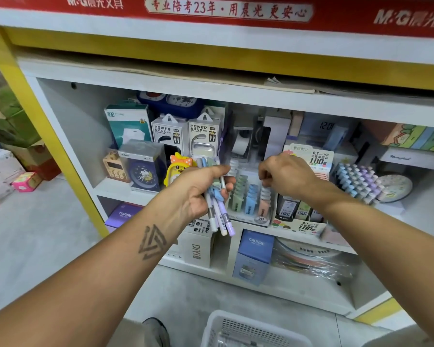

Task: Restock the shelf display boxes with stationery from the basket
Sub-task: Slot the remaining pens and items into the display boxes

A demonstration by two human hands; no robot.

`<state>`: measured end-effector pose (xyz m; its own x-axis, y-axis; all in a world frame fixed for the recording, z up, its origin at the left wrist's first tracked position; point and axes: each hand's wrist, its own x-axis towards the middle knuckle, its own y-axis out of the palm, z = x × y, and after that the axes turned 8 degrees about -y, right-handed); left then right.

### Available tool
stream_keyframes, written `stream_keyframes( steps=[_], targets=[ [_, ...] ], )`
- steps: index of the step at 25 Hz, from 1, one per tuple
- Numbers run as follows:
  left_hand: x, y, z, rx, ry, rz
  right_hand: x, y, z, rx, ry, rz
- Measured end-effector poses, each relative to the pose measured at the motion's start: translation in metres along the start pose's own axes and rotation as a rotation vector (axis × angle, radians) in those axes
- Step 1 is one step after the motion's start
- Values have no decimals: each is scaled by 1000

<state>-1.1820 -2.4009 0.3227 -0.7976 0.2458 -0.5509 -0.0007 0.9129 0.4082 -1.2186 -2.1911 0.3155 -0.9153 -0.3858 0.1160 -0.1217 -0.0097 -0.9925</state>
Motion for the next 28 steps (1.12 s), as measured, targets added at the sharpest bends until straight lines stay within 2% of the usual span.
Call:
stream_keyframes(
  steps=[4, 6, 7, 9, 11, 13, 16, 20, 23, 26, 28],
  targets=[
    [-5, 7, 2, 0, 3, 67, 2, 2, 3, -94, -8, 60],
    [-9, 12, 2, -8, -14, 118, 2, -6, 4, -32, -16, 21],
    [-10, 15, 3, -15, -25, 145, -1, -12, 5, 102, 12, -49],
    [-13, 22, 4, -24, -45, 194, -12, -27, 9, 593, 123, -166],
    [-17, 32, 7, 0, -57, 254, -28, -40, 12, 1133, 171, -133],
    [-21, 45, 13, 25, -69, 312, -43, -44, 9, 1396, 184, -84],
    [-23, 62, 19, 22, -85, 365, -57, -42, -3, 1588, 232, -185],
    [-20, 73, 22, -23, -106, 352, -64, -45, -20, 1667, 277, -322],
    [-18, 72, 24, 0, -116, 322, -68, -47, -24, 1680, 257, -298],
    [-10, 69, 26, 109, 47, 152, -68, -50, -22, 1669, 262, -195],
    [-6, 67, 26, 122, 132, 70, -66, -53, -20, 1486, 242, -205]
  ],
)
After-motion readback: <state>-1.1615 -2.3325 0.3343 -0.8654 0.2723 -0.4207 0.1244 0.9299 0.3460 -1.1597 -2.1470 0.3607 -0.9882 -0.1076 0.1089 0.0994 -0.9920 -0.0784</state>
